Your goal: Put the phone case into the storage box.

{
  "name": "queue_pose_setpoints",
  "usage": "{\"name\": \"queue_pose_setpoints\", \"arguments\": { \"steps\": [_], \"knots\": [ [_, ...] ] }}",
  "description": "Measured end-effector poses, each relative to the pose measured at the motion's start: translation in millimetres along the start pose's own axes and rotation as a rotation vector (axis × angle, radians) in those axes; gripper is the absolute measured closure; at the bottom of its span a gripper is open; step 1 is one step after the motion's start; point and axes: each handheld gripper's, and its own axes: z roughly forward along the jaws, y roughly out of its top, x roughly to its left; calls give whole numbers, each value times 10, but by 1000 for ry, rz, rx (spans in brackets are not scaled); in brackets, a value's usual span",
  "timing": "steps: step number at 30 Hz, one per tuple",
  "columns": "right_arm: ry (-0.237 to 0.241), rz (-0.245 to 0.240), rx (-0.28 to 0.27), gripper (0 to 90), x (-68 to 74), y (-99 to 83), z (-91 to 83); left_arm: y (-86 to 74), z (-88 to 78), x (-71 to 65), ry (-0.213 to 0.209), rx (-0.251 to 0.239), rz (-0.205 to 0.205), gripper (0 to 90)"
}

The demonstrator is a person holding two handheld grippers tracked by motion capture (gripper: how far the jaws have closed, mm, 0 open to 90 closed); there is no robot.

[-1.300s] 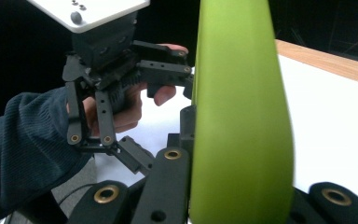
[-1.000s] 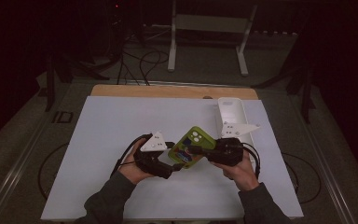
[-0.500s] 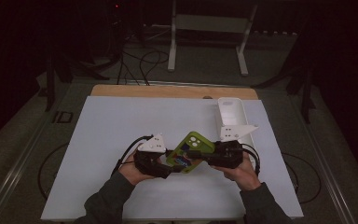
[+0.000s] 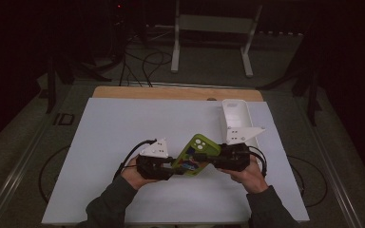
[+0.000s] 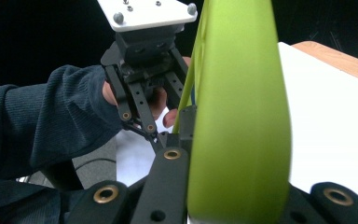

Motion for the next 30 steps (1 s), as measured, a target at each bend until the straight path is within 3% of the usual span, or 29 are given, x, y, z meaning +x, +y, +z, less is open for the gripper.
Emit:
{"name": "queue_pose_setpoints", "arguments": {
  "steps": [3,12,13,21,25,30],
  "knots": [
    [5,-4,-4,857,0,2,-2,-7,2,-4,-2,-7,4,768],
    [-54,-17,-3,621,7,4,5,-4,14,-35,24,-8,21,775],
    [-82,-11,-6,529,5,4,8,-2,13,-39,28,-8,24,776],
    [-182,34,1,210,-11,-1,12,-3,16,-34,57,-10,19,776],
    [-214,54,-3,147,-22,-3,-2,-3,10,-33,71,-20,19,776],
    [-239,71,-19,132,-35,-5,-38,-2,-5,-23,92,-31,12,777]
  ]
}}
